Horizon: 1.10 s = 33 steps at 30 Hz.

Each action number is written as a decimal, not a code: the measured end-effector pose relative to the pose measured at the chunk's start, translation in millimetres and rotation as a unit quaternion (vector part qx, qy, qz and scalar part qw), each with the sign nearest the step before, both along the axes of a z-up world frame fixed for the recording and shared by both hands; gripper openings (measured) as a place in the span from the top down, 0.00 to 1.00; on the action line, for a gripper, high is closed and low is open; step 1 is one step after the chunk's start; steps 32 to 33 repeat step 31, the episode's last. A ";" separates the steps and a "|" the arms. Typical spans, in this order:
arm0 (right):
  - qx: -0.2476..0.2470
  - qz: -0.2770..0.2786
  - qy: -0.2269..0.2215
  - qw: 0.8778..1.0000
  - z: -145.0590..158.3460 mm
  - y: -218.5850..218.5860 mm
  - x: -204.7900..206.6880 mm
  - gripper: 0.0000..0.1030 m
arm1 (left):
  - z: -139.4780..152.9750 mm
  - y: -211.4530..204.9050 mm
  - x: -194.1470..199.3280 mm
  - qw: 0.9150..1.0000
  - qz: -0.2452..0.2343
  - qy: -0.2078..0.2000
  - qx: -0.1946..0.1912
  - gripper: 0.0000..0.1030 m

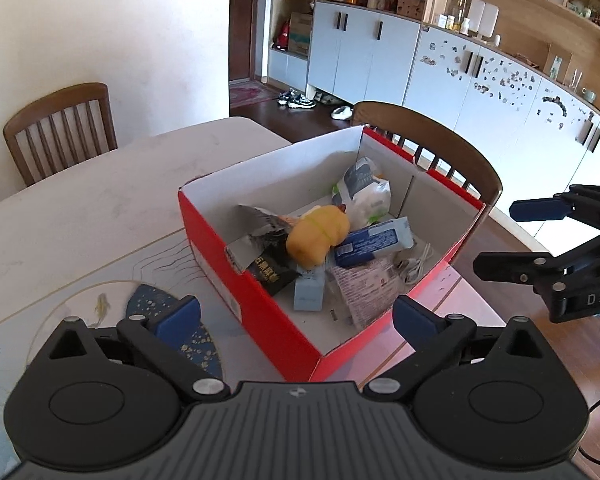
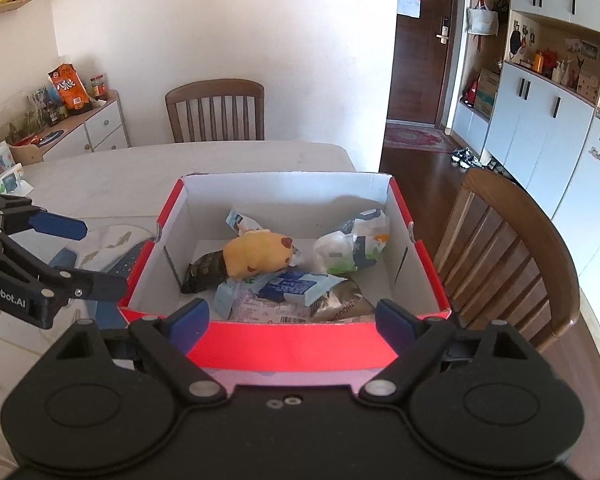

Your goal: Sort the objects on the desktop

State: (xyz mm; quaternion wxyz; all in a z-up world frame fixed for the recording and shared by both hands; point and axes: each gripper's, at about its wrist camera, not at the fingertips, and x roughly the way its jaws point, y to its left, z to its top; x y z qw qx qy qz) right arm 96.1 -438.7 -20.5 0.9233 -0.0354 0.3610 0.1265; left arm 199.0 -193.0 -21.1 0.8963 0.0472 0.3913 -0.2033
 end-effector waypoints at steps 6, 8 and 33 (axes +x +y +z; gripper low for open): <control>0.005 -0.008 0.006 1.000 -2.4 0.8 -9.5 0.13 | -0.5 5.7 -7.7 1.000 -0.004 0.008 -0.003 0.00; 0.007 -0.011 0.007 1.000 -2.7 0.5 -11.2 0.13 | 0.0 5.8 -10.6 1.000 -0.003 0.005 -0.002 0.00; 0.014 -0.036 0.018 0.999 -6.7 14.3 -18.9 0.13 | -3.4 16.4 -20.6 1.000 -0.024 0.006 0.004 0.00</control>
